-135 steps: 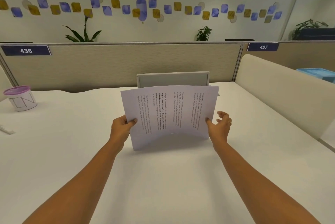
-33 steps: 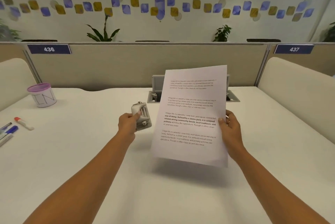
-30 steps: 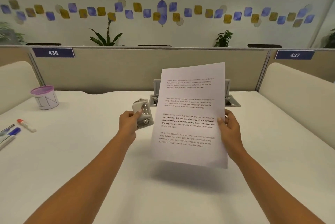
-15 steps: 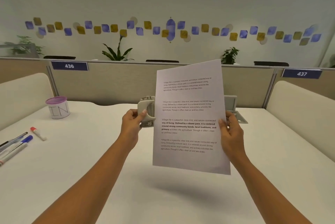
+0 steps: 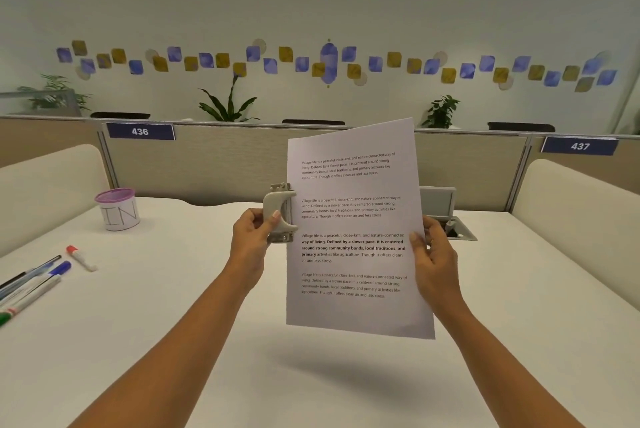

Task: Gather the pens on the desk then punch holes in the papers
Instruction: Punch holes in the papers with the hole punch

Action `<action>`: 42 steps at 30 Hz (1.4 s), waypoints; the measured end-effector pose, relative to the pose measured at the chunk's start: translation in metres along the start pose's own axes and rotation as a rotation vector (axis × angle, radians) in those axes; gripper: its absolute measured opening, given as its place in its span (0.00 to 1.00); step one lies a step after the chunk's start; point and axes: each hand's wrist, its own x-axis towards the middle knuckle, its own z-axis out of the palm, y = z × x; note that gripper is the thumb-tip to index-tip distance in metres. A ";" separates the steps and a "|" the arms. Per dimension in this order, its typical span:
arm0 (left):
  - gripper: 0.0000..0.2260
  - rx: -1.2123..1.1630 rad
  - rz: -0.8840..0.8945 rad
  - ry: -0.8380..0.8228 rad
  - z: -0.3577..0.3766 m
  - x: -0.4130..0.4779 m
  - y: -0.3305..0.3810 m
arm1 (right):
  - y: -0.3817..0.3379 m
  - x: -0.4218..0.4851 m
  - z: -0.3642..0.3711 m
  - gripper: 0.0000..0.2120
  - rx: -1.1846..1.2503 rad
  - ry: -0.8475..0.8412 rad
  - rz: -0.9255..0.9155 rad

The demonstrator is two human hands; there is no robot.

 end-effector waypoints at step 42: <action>0.08 0.326 -0.454 0.110 -0.014 -0.024 -0.090 | 0.067 -0.047 -0.014 0.13 -0.017 -0.198 0.505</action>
